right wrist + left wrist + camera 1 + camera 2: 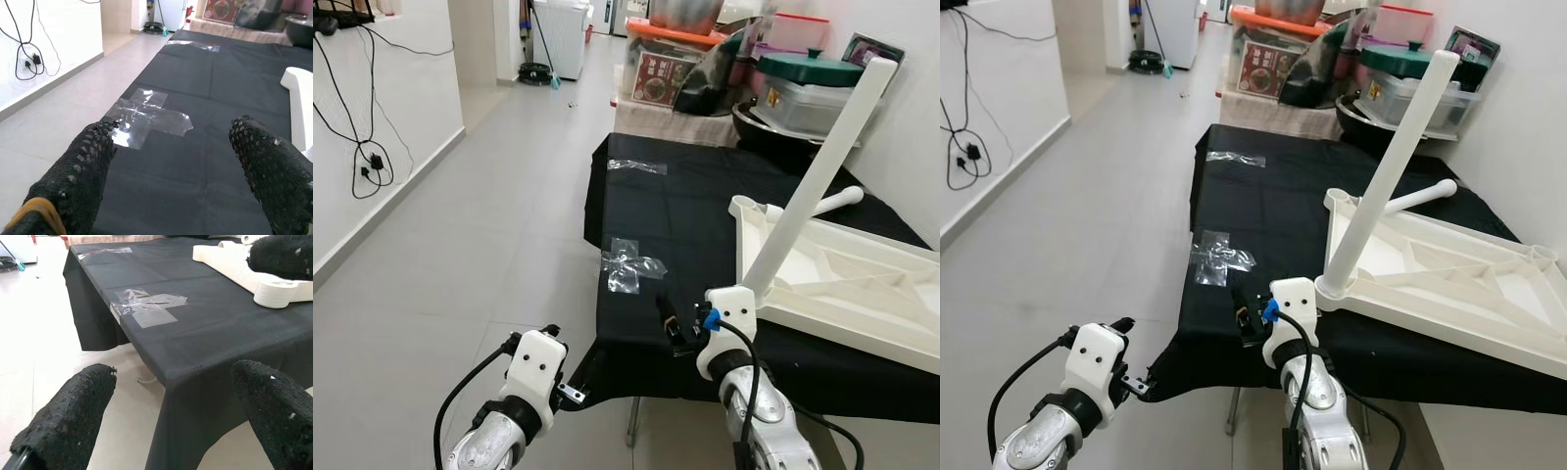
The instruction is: Building children table
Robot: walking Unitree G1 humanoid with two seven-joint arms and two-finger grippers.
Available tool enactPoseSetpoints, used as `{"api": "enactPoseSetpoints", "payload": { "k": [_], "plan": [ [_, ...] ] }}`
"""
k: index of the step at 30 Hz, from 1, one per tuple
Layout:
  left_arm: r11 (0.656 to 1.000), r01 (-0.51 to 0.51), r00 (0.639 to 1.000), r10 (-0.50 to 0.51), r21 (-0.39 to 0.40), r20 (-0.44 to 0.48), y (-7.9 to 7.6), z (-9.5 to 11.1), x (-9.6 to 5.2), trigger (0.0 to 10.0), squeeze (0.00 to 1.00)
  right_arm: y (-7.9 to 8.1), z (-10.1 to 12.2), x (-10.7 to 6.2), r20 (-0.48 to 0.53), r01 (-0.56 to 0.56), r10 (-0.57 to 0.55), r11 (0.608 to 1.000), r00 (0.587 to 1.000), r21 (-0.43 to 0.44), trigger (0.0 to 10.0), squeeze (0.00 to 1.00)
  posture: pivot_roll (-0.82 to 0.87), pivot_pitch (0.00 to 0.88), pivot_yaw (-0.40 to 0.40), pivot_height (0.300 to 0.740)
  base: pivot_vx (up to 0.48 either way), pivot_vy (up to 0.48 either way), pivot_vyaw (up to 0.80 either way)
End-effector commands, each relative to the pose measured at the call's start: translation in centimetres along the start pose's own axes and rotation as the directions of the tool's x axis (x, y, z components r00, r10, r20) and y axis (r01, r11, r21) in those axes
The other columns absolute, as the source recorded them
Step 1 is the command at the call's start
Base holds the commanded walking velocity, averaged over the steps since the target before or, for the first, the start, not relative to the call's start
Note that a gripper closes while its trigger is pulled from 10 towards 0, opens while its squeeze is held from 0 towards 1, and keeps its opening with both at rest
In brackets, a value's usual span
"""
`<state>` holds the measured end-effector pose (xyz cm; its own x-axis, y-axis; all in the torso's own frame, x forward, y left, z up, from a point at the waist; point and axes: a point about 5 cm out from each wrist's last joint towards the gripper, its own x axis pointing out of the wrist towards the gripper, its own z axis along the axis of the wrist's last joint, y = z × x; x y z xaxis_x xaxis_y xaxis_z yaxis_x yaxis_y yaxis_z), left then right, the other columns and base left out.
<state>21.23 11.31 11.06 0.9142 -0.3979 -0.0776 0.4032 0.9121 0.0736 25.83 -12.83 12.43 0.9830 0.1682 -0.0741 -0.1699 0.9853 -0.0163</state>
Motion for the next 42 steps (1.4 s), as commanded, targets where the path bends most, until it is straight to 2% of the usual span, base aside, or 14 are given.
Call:
{"api": "enactPoseSetpoints", "payload": {
  "k": [1, 6, 11, 16, 22, 28, 35, 39, 41, 42],
  "plan": [
    [1.0, 0.008, 1.0, -0.008, -0.014, 0.001, -0.4, 0.2, 0.2, 10.0, 0.0, -0.2, -0.3, -0.1, -0.009, 0.005, -0.005, 1.0, 1.0, -0.012, 10.0, 0.0, 0.1, 0.003, -0.132, 0.74, 0.0, 0.0, 0.0],
    [1.0, 0.01, 1.0, -0.01, -0.016, 0.011, -0.3, 0.3, 0.3, 10.0, 0.0, -0.5, -0.6, 0.3, -0.034, 0.007, -0.007, 1.0, 0.999, 0.019, 10.0, 0.0, 0.09, 0.017, -0.131, 0.74, 0.0, 0.0, 0.0],
    [1.0, 0.012, 1.0, -0.012, -0.012, 0.015, -0.3, 0.4, 0.3, 10.0, 0.0, -0.4, -0.4, 0.5, -0.025, -0.009, 0.01, 1.0, 1.0, 0.015, 10.0, 0.0, 0.09, 0.023, -0.132, 0.74, 0.141, 0.0, 0.0],
    [1.0, 0.008, 1.0, -0.008, -0.01, 0.016, -0.3, 0.5, 0.3, 10.0, 0.0, 0.0, 0.1, 0.7, 0.004, -0.054, 0.054, 0.999, 0.999, -0.005, 10.0, 0.0, 0.09, 0.028, -0.129, 0.74, 0.365, 0.0, 0.0],
    [1.0, 0.006, 1.0, -0.006, -0.007, 0.019, -0.2, 0.6, 0.4, 10.0, 0.0, 1.5, 1.0, 1.2, 0.056, -0.165, 0.17, 0.983, 0.984, -0.076, 10.0, 0.0, 0.09, 0.037, -0.129, 0.74, 0.406, 0.0, 0.0],
    [1.0, 0.007, 1.0, -0.007, -0.012, 0.022, -0.2, 0.6, 0.4, 10.0, 0.0, 1.7, 1.3, 1.5, 0.074, -0.183, 0.191, 0.978, 0.979, -0.101, 10.0, 0.0, 0.09, 0.042, -0.128, 0.74, 0.448, 0.0, 0.0],
    [1.0, 0.006, 1.0, -0.006, -0.024, 0.021, -0.1, 0.7, 0.4, 10.0, 0.0, 1.8, 1.9, 2.0, 0.092, -0.185, 0.195, 0.976, 0.976, -0.115, 10.0, 0.0, 0.09, 0.049, -0.123, 0.74, 0.0, 0.0, 0.0],
    [1.0, 0.009, 1.0, -0.009, -0.026, 0.019, -0.1, 0.7, 0.4, 10.0, 0.0, 1.9, 2.5, 2.3, 0.113, -0.19, 0.202, 0.976, 0.973, -0.106, 10.0, 0.0, 0.09, 0.048, -0.125, 0.74, 0.0, 0.0, 0.0],
    [1.0, 0.01, 1.0, -0.01, -0.028, 0.016, -0.2, 0.7, 0.3, 10.0, 0.0, 3.0, 4.5, 3.6, 0.156, -0.169, 0.185, 0.98, 0.97, -0.109, 10.0, 0.0, 0.09, 0.05, -0.124, 0.74, 0.0, 0.0, 0.0],
    [1.0, 0.01, 1.0, -0.01, -0.028, 0.015, -0.2, 0.7, 0.3, 10.0, 0.0, 3.1, 4.8, 3.8, 0.16, -0.166, 0.182, 0.98, 0.97, -0.107, 10.0, 0.0, 0.09, 0.05, -0.124, 0.74, 0.0, 0.0, 0.0]
  ]
}}
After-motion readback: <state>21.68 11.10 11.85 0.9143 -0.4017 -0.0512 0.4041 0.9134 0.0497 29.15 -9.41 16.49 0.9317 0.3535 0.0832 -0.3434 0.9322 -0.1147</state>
